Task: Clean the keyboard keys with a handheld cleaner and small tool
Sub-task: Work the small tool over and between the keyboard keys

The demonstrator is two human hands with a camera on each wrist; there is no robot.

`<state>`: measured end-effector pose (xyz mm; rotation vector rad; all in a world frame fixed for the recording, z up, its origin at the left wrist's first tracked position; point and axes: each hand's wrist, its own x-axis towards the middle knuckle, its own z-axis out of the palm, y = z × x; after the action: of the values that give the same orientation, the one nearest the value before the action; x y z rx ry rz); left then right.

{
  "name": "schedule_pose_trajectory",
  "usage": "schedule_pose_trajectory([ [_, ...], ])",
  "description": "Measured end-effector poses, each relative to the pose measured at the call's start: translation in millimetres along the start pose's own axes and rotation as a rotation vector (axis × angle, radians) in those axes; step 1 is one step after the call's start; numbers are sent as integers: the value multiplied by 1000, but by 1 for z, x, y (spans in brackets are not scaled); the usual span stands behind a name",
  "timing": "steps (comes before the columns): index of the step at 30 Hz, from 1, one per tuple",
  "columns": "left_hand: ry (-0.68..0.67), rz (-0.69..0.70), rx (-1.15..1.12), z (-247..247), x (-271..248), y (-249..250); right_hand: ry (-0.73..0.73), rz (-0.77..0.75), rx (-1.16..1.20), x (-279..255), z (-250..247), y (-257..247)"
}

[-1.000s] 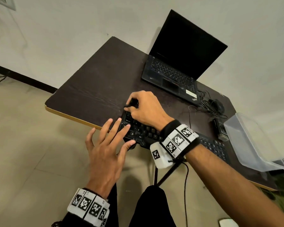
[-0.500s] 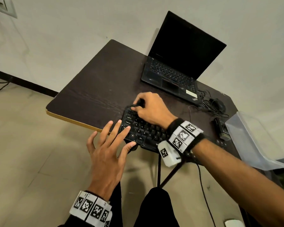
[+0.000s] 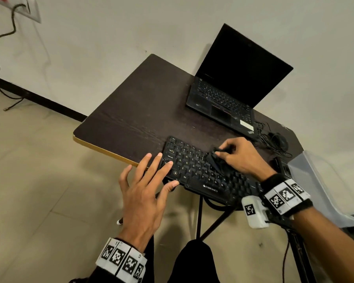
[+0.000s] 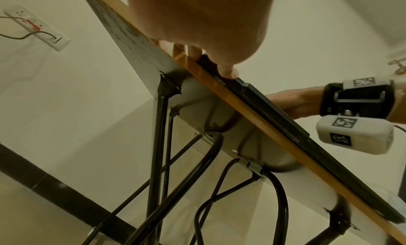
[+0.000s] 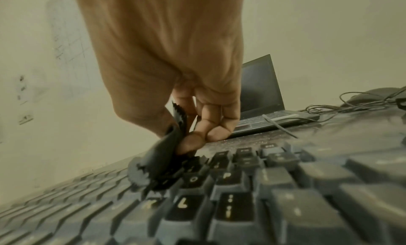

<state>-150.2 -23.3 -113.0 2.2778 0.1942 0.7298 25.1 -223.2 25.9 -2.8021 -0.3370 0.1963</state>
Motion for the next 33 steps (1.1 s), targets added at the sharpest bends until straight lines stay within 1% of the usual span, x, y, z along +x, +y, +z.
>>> schedule_pose_trajectory([
  [3,-3,-2,-15,0,0,-1,7,-5,46,8,5,-1],
  [8,3,-7,-36,0,0,-1,-65,-57,94,30,20,-31],
  [13,-6,-13,-43,0,1,-1,-80,-193,119,46,37,-77],
  [17,-5,-4,-40,0,1,0,-71,-285,112,46,48,-108],
  [19,12,-35,-66,0,1,1,-76,-324,96,38,49,-114],
  [22,47,-107,-137,-1,2,4,-91,-417,7,15,50,-122],
  [26,91,-129,-179,-1,0,5,-92,-499,2,-29,57,-125],
  [30,44,-108,-121,2,-1,-2,-77,-618,48,-79,68,-115],
  [32,40,-53,-87,2,-1,-3,-22,-601,36,-91,69,-98],
  [33,47,-30,-68,2,0,-2,40,-562,38,-93,68,-86],
])
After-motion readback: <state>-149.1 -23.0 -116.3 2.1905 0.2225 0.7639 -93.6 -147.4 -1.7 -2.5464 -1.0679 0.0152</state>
